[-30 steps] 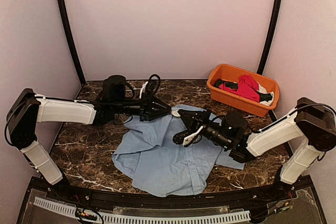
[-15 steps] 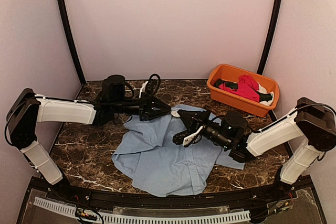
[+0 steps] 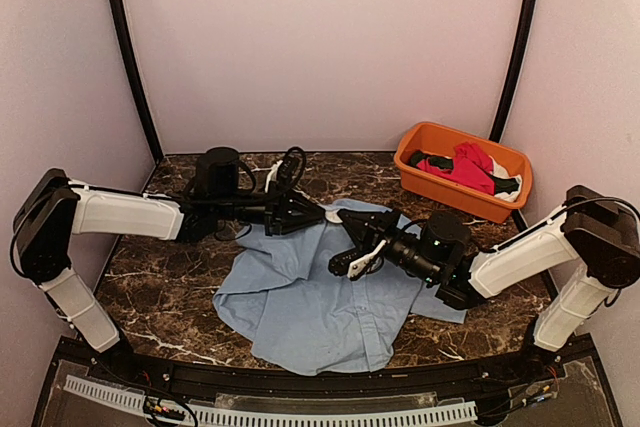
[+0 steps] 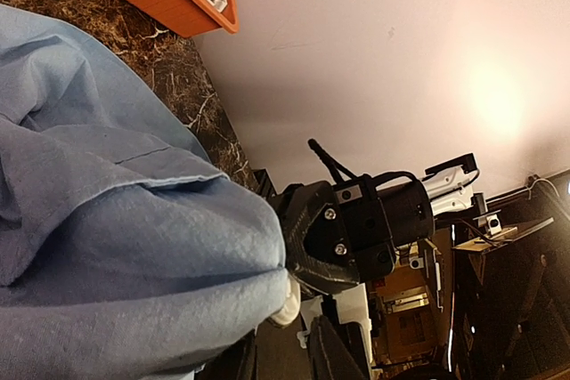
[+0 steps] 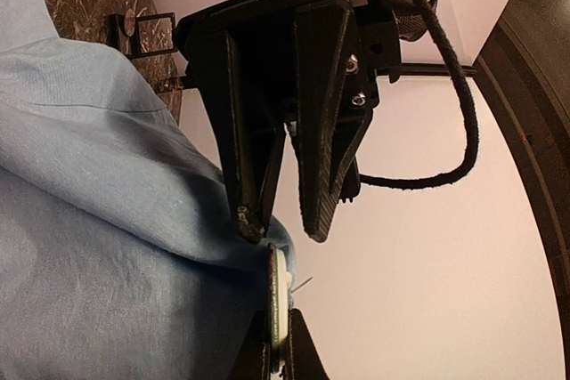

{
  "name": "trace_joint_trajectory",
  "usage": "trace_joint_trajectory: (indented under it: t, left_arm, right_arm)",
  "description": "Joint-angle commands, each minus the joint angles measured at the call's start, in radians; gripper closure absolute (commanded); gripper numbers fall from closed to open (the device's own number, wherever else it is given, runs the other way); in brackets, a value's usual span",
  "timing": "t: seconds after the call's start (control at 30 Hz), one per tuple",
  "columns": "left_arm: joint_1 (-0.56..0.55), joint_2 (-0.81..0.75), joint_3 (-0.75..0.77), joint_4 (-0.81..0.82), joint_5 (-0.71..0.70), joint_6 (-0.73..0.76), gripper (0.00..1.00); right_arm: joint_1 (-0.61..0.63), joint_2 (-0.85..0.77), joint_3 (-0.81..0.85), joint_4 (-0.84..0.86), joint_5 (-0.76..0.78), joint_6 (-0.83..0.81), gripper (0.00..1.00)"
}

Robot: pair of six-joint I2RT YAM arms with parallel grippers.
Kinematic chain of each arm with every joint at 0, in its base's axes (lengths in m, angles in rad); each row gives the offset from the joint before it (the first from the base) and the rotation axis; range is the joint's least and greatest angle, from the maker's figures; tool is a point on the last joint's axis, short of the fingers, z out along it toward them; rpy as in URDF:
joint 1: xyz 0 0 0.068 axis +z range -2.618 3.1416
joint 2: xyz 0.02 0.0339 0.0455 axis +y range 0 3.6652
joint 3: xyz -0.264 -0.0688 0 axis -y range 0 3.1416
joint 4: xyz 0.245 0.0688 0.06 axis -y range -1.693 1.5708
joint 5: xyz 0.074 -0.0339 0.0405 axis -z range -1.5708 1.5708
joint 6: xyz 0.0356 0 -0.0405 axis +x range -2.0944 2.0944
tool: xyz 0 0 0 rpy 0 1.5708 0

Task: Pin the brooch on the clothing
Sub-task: Pass from the right arm to the left

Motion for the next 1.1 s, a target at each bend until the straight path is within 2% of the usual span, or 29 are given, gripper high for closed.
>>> trace_joint_trajectory:
  t: [0.0,0.3,0.6,0.8,1.07]
  left_arm:
    - [0.003,0.023,0.015,0.043,0.026,-0.020,0.78]
    - [0.001,0.042,0.009,0.045,0.023,-0.019,0.79]
    - [0.001,0.070,0.018,0.159,0.037,-0.099,0.79]
    - [-0.006,0.073,0.018,0.111,0.032,-0.062,0.85]
    - [-0.010,0.079,0.016,0.101,0.033,-0.059,0.85]
  right_arm:
    - [0.012,-0.009,0.022,0.035,-0.005,0.001,1.00]
    - [0.013,-0.005,0.022,0.034,-0.009,-0.002,1.00]
    - [0.019,0.003,0.015,0.023,-0.009,-0.016,1.00]
    - [0.020,-0.002,0.016,0.024,-0.012,-0.016,1.00]
    - [0.024,0.004,0.018,-0.008,-0.019,-0.046,1.00]
